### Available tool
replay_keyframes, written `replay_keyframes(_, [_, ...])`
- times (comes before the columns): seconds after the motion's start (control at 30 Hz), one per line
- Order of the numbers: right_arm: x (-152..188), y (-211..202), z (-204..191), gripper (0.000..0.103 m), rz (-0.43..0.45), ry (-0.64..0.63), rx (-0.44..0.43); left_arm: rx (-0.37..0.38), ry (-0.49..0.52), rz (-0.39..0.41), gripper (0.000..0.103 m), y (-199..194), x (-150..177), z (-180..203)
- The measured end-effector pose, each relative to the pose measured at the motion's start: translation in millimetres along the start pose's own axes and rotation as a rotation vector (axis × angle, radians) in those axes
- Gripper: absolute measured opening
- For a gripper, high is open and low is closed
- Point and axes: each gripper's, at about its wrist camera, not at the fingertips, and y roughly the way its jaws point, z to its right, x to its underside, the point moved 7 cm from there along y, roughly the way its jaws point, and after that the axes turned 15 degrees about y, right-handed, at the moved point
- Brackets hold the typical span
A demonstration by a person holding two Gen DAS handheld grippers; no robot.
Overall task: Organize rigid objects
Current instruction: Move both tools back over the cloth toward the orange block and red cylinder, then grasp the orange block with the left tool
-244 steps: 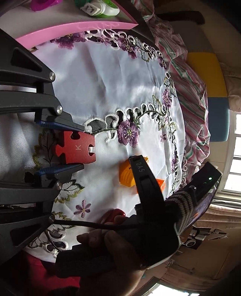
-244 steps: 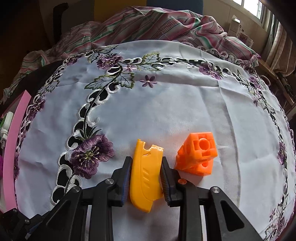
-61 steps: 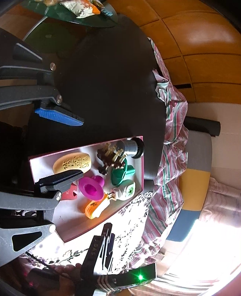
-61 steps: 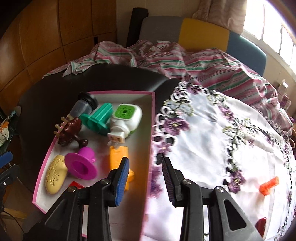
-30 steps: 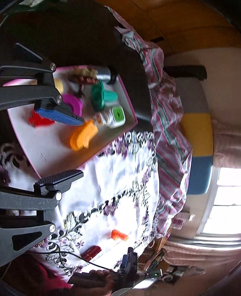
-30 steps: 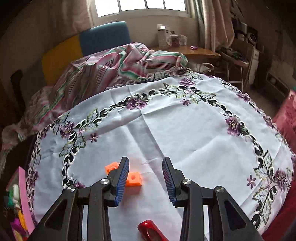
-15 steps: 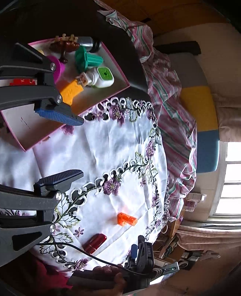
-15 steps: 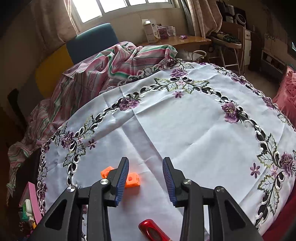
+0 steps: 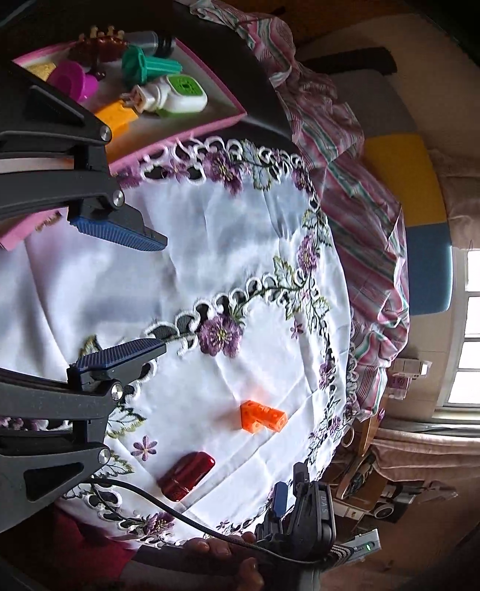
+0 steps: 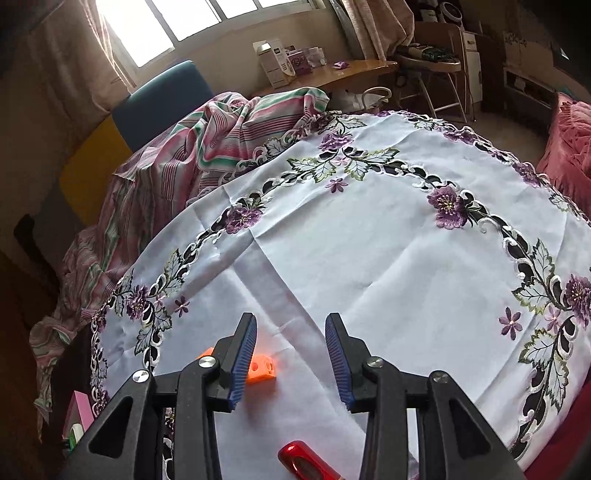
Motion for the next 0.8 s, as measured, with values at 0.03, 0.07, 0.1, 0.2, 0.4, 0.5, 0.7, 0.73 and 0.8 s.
replay_keyframes(0.03, [-1, 0, 1, 0.039, 0.0, 0.007, -0.001, 0.01, 0.004, 0.001, 0.05, 3, -3, 3])
replay_keyframes(0.07, [-1, 0, 2, 0.039, 0.0, 0.013, -0.003, 0.02, 0.009, 0.0, 0.05, 7, -6, 7])
replay_keyframes(0.1, [-2, -1, 2, 0.039, 0.0, 0.019, -0.005, 0.029, 0.015, -0.002, 0.05, 10, -9, 10])
replay_keyframes(0.2, [-5, -3, 5, 0.039, 0.011, 0.039, -0.006, 0.073, 0.033, -0.002, 0.05, 21, -20, 23])
replay_keyframes(0.4, [-11, -6, 12, 0.039, 0.02, 0.084, -0.019, 0.174, 0.042, -0.002, 0.06, 44, -45, 46])
replay_keyframes(0.5, [-10, -4, 11, 0.039, 0.008, 0.088, -0.028, 0.209, 0.051, 0.0, 0.062, 56, -62, 55])
replay_keyframes(0.7, [-10, -4, 9, 0.039, 0.0, 0.094, -0.045, 0.232, 0.083, 0.05, 0.067, 72, -102, 73])
replay_keyframes(0.73, [-10, -4, 10, 0.039, -0.001, 0.1, -0.047, 0.235, 0.096, 0.061, 0.067, 74, -108, 78])
replay_keyframes(0.8, [-12, -4, 12, 0.039, -0.002, 0.113, -0.053, 0.246, 0.117, 0.071, 0.068, 81, -118, 87])
